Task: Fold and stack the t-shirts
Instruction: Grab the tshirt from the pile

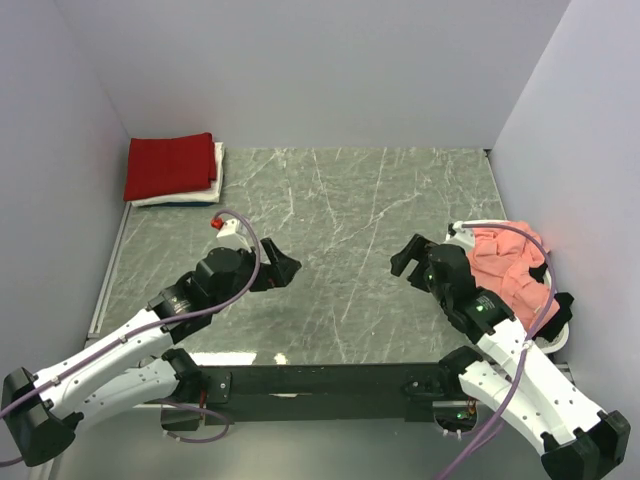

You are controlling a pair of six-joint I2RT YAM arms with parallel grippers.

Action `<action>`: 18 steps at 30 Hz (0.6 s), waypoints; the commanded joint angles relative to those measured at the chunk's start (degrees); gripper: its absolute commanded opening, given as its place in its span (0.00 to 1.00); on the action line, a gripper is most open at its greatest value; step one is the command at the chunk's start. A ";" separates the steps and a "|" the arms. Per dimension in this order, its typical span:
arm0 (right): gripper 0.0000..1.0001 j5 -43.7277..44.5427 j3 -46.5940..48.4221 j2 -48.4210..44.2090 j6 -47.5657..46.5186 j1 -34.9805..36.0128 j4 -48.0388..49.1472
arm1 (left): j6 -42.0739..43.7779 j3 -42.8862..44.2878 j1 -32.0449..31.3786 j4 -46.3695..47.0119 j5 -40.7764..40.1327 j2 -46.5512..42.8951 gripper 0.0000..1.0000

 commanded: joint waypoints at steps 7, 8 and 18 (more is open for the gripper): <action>0.95 9.41 10.38 4.62 0.17 -0.24 -4.70 | 4.36 2.24 -0.08 -1.94 6.73 -2.01 0.99; 0.95 10.30 11.80 7.59 -0.10 -0.50 -4.96 | 4.63 2.60 -0.08 -2.46 7.17 -1.66 0.99; 0.95 10.14 24.56 21.42 -6.95 -25.17 -10.76 | 7.45 8.22 -0.08 -8.44 6.82 -0.60 1.00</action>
